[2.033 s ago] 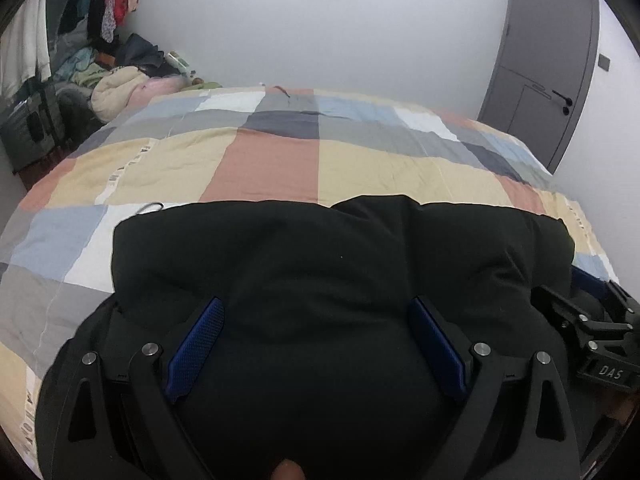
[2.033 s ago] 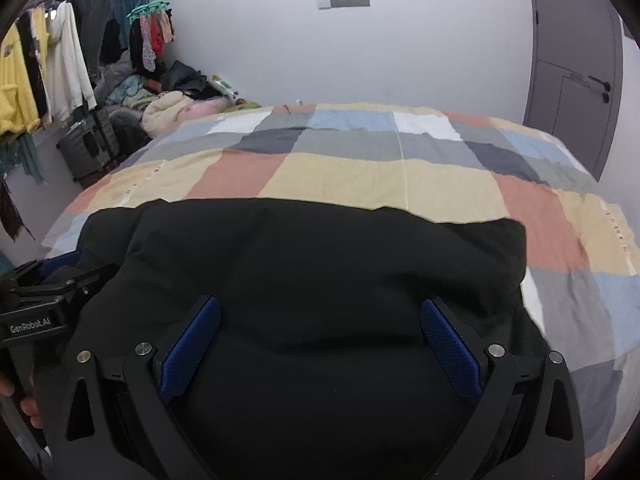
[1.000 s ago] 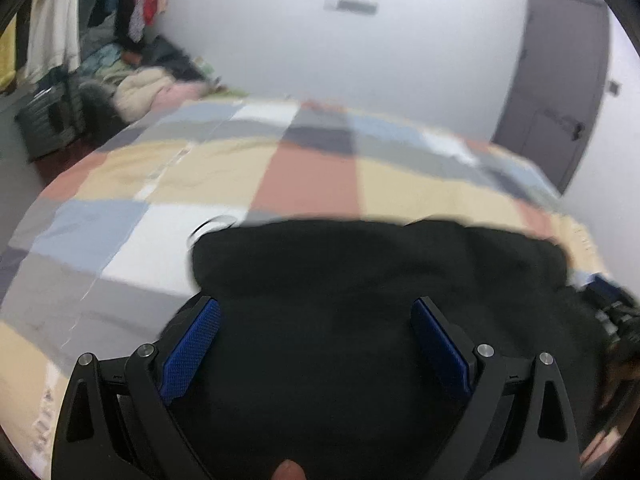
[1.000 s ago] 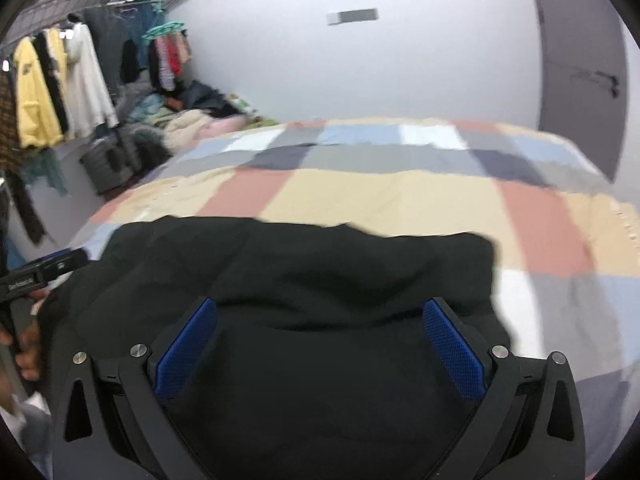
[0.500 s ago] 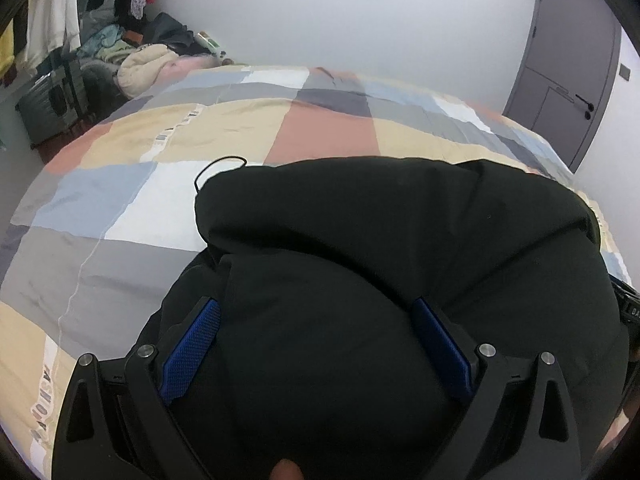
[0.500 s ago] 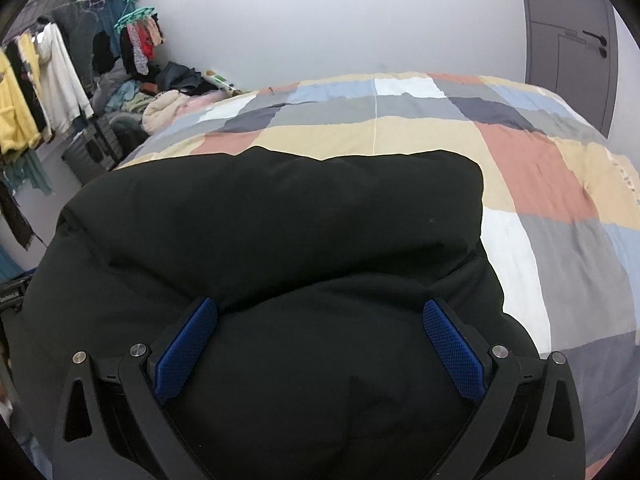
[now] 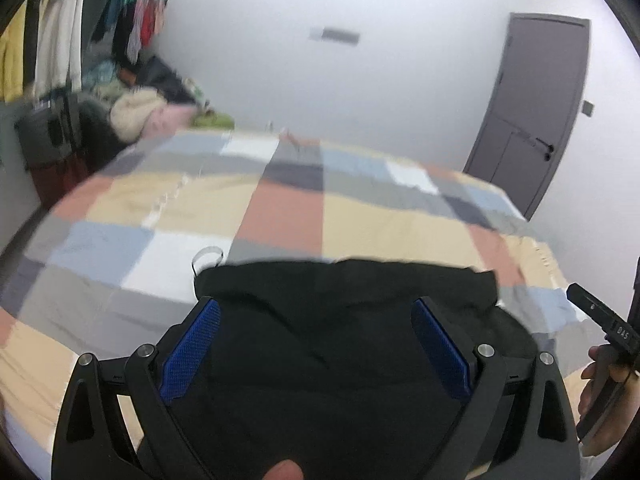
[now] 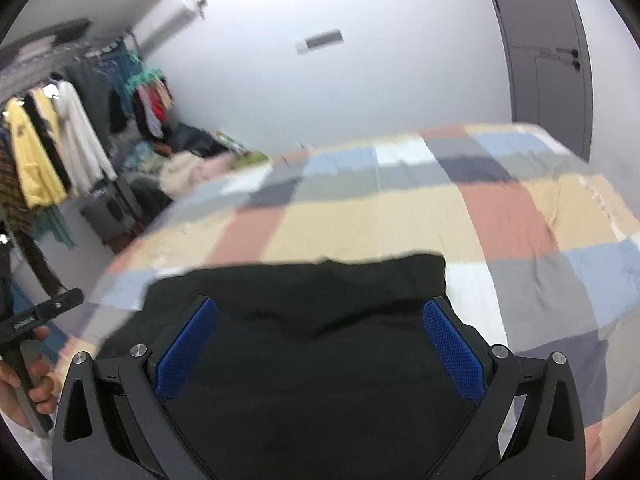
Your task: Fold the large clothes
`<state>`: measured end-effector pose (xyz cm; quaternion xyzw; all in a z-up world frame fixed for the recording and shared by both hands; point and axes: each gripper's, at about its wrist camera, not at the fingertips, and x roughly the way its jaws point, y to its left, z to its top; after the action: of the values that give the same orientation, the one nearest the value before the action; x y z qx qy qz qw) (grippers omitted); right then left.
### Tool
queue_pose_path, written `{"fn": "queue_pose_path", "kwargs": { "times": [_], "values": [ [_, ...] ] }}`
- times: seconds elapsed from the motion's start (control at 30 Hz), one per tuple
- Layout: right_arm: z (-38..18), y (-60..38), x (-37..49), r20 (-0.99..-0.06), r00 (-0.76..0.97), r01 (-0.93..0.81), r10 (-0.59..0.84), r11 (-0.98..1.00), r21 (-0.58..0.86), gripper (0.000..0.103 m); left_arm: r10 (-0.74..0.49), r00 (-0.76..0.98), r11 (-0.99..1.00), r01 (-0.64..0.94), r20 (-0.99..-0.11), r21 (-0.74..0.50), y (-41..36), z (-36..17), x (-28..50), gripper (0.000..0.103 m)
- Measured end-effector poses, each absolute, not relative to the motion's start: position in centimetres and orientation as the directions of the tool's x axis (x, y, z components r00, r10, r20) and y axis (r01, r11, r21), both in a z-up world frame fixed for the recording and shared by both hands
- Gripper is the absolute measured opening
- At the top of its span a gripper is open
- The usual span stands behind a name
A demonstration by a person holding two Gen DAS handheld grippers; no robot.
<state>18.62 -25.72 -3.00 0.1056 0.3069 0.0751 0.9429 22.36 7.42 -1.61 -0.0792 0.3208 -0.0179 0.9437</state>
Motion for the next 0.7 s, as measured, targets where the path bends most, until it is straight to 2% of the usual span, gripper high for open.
{"fn": "queue_pose_path", "kwargs": {
  "times": [0.3,0.4,0.53,0.7],
  "values": [
    [8.5,-21.7,10.3,-0.382,0.900,-0.175,0.208,0.977,0.120,0.103,-0.109,0.873,0.991,0.057,-0.476,-0.121,3.7,7.5,13.1,0.097],
    [10.2,-20.8,8.0,-0.343,0.914,-0.191,0.217,0.976,0.107,0.103,-0.129,0.883,0.988,0.077,-0.451,-0.132,2.7,8.8,10.1,0.097],
    [11.0,-20.0,4.8,-0.309,0.920,-0.217,0.240,0.970,0.108,0.103,-0.036,0.913,0.998,0.009,-0.406,-0.069,0.7,9.6,6.3,0.097],
    [10.8,-19.1,2.1,-0.294,0.908,-0.268,0.299,0.953,0.143,0.103,-0.042,0.920,0.998,0.019,-0.390,-0.061,-0.9,9.7,2.8,0.097]
  ]
}}
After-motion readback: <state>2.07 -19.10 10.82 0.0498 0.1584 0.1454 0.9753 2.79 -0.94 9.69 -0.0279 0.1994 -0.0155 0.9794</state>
